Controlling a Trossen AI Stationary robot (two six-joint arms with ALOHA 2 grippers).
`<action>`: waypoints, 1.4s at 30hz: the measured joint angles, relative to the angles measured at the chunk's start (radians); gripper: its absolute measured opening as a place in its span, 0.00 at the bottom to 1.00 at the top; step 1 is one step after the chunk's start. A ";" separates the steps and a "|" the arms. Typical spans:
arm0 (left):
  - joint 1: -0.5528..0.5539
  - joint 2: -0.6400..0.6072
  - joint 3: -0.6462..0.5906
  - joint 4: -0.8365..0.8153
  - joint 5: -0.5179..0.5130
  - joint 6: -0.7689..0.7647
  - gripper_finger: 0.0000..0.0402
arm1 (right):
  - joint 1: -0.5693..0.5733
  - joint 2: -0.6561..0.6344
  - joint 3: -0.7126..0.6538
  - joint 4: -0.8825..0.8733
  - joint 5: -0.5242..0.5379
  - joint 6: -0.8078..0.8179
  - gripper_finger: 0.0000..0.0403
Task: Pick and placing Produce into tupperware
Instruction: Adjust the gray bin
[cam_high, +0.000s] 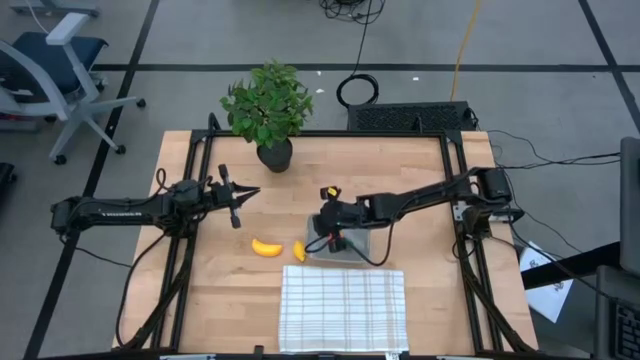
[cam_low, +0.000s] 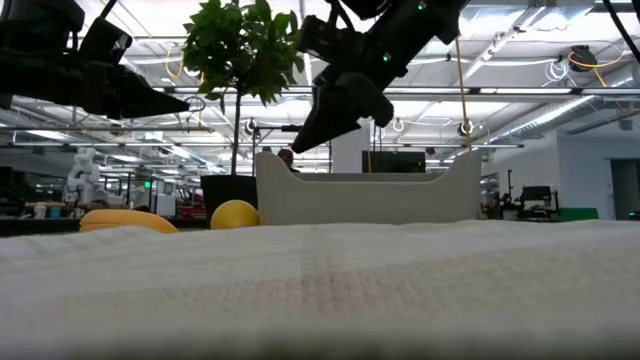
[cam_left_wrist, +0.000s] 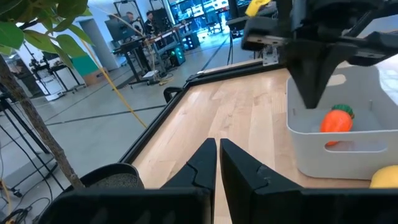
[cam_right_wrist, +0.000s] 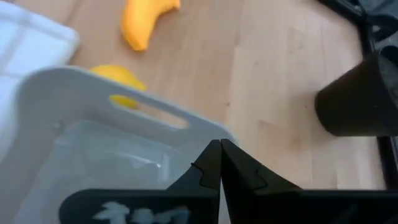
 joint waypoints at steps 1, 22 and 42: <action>0.000 0.000 0.000 0.000 0.000 0.000 0.06 | -0.006 0.001 0.000 0.002 -0.001 0.001 0.00; 0.000 0.000 0.000 0.000 -0.010 0.000 0.06 | -0.120 0.013 -0.008 -0.032 -0.118 0.015 0.00; 0.000 0.000 0.000 0.000 -0.009 -0.001 0.06 | -0.117 0.013 -0.009 -0.032 -0.136 0.023 0.00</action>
